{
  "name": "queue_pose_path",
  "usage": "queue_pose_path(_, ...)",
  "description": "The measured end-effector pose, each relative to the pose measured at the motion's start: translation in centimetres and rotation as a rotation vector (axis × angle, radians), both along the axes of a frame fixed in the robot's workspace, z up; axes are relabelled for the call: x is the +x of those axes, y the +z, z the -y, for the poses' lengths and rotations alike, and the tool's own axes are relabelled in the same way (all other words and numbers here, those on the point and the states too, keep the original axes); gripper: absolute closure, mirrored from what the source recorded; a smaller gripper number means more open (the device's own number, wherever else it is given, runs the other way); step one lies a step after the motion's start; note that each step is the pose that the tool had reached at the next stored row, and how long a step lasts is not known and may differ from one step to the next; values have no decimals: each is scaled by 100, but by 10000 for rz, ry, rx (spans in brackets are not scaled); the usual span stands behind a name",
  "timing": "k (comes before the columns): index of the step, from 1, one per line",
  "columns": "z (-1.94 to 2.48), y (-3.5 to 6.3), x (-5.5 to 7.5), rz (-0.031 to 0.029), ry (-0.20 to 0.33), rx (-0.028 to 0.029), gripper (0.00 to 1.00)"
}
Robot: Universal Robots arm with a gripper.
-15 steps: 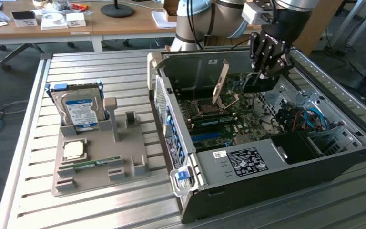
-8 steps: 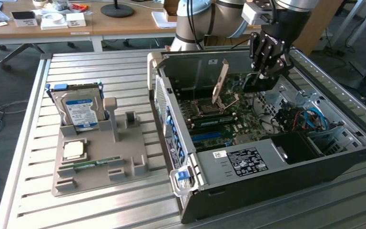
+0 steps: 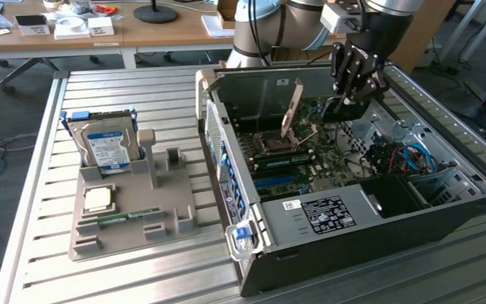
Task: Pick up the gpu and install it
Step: 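Insert the gpu into the slot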
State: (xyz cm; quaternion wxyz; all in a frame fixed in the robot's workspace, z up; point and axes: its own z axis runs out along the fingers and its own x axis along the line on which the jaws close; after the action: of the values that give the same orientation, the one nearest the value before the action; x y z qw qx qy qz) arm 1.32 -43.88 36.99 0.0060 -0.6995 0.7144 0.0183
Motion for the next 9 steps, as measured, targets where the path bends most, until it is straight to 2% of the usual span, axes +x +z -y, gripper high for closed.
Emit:
queue_pose_path(1, 0, -1, -1, 2, 1, 15, 73)
queue_pose_path(2, 0, -2, -2, 8, 2, 60, 73)
queue_pose_path(9, 0, -17, -15, 8, -1, 67, 73)
